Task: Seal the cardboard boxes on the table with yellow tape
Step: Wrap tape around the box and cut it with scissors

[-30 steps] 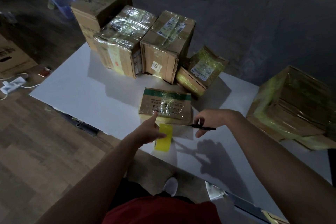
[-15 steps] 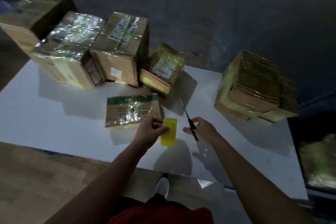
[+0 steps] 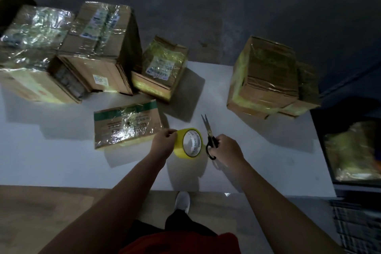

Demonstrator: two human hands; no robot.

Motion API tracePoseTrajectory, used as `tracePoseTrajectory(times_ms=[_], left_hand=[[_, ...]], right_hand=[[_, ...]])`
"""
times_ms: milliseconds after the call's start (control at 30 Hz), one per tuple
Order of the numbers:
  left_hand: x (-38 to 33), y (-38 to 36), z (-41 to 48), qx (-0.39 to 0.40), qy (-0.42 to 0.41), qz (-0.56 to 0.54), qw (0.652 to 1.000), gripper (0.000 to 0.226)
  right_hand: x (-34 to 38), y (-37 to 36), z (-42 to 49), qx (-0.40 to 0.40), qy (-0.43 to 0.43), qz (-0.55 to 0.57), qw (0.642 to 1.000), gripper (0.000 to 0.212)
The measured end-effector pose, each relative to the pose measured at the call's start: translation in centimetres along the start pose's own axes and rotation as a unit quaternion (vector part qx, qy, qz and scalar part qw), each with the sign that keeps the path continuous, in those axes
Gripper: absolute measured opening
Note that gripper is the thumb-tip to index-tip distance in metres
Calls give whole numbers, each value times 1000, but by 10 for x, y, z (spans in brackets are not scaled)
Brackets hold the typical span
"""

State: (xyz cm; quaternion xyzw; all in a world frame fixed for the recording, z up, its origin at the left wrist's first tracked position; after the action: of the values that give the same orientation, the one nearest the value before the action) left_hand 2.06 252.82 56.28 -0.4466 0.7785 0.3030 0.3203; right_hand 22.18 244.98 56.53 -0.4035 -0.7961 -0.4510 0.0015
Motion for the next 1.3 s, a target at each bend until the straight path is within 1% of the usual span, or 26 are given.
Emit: tracePoseTrajectory(times_ms=[100,133,200,233,300,367,433,500,567,633,667,767,800,867,933,1000,1133,1200,1300], left_hand=[[9,-1,-8,-16,5,28,999,42],[12,-4,-10,-15,6,40,999,44],[16,-8,-13,-12,11,80,997,30],[18,-9,-13,-11,15,89,996,30],[20,-9,-11,-16,25,86,996,40],[16,-9,-12,-26,19,99,995,42],[8,-12,-13,-21,-4,116,993,37],[-2,-17,-16,-2,-34,157,987,26],[-12,-18,-19,5,-58,216,975,26],[-24,-10,-24,-20,-77,246,966,36],[-29,-4,-26,-39,-95,247,964,36],[-43,24,-29,-76,-152,260,950,21],[-44,35,-28,-84,-162,276,944,17],[-42,62,-25,-104,-164,310,931,13],[-33,90,-23,-118,-160,341,919,12],[-20,113,-21,-112,-177,385,899,13],[-3,125,-20,-69,-282,485,825,14],[-2,123,-18,-61,-307,514,799,21],[-1,118,-11,-39,-292,559,775,39]], right_hand=[[6,4,-3,-29,-7,-117,993,29],[9,4,-3,-36,-10,-143,989,26],[15,0,-4,-44,-23,-179,983,22],[17,-3,-4,-44,-30,-198,979,22],[19,-9,-5,-41,-33,-235,971,24],[19,-14,-6,-32,-26,-226,973,25],[20,-15,-8,-23,-19,-205,978,25],[27,-11,-11,-36,-8,-201,979,25],[38,-3,-15,-61,10,-202,977,25],[54,3,-17,-86,34,-197,976,26],[64,5,-18,-97,50,-192,975,27],[99,3,-22,-133,110,-170,970,27],[112,-1,-24,-140,134,-163,967,27],[137,-11,-27,-130,168,-146,966,28],[157,-21,-27,-114,166,-113,973,26],[173,-30,-25,-104,160,-84,978,25],[187,-44,-14,-103,141,-66,982,29],[187,-47,-7,-105,121,-58,985,30],[184,-56,3,-83,78,-43,993,36]])
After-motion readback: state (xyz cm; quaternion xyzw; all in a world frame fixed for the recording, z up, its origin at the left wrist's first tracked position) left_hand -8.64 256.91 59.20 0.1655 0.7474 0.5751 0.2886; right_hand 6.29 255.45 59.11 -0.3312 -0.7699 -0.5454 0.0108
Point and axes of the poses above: each hand's wrist, its own z-axis towards the middle knuckle, its own y-axis out of the back of the hand, x = y × z, the point moved 5 cm from there along z, towards the middle knuckle, and after that the axes turned 6 degrees about x, right-handed, at the moved point
